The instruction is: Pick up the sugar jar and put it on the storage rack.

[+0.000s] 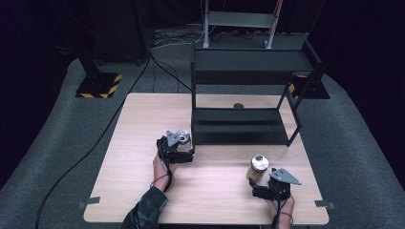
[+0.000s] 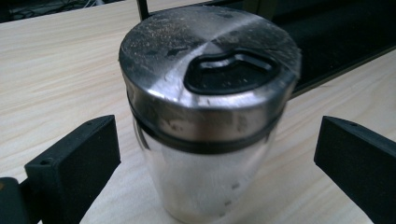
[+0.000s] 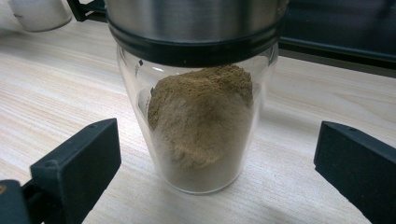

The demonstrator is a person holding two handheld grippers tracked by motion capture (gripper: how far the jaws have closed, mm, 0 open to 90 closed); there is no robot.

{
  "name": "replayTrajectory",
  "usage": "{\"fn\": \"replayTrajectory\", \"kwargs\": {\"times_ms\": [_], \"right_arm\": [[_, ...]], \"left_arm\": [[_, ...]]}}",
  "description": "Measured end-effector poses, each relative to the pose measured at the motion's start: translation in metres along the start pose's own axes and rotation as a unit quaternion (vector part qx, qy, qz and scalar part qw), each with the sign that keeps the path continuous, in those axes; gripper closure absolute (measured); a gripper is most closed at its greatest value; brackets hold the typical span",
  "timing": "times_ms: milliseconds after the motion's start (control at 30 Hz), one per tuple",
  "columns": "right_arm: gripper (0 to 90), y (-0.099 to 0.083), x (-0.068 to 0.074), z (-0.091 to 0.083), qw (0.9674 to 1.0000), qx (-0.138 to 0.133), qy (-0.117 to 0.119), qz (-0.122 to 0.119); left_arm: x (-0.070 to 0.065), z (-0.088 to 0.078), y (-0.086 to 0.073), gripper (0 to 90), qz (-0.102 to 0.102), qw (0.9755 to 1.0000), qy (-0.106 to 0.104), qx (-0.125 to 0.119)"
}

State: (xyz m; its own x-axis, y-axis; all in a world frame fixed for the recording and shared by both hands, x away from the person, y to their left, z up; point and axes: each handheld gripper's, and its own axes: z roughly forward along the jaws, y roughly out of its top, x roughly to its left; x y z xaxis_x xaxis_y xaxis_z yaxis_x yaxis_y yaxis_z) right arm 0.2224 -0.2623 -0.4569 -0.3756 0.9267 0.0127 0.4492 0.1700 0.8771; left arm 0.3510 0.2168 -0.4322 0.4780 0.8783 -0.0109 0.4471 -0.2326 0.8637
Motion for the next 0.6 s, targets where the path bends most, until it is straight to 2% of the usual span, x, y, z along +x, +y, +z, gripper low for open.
{"fn": "replayTrajectory", "kwargs": {"times_ms": [133,200,267,333,600], "right_arm": [[0.0,0.0,0.0,0.0,1.0,0.0,0.0,0.0],[0.0,0.0,0.0,0.0,1.0,-0.001,0.0,0.0],[0.0,0.0,0.0,0.0,1.0,0.0,0.001,0.0],[0.0,0.0,0.0,0.0,1.0,0.0,0.001,0.0],[0.3,0.001,0.0,0.0,1.0,0.002,0.002,-0.001]], "left_arm": [[0.001,0.008,0.001,0.0,-0.003,1.0,0.001,0.003],[-0.001,0.012,-0.001,2.4,-0.007,0.9999,0.012,0.001],[0.0,0.013,-0.002,6.5,-0.01,0.9999,0.009,0.0],[0.006,0.016,-0.005,11.9,-0.018,0.9998,-0.004,-0.002],[0.014,0.02,-0.011,24.3,-0.04,0.9991,-0.013,-0.006]]}}
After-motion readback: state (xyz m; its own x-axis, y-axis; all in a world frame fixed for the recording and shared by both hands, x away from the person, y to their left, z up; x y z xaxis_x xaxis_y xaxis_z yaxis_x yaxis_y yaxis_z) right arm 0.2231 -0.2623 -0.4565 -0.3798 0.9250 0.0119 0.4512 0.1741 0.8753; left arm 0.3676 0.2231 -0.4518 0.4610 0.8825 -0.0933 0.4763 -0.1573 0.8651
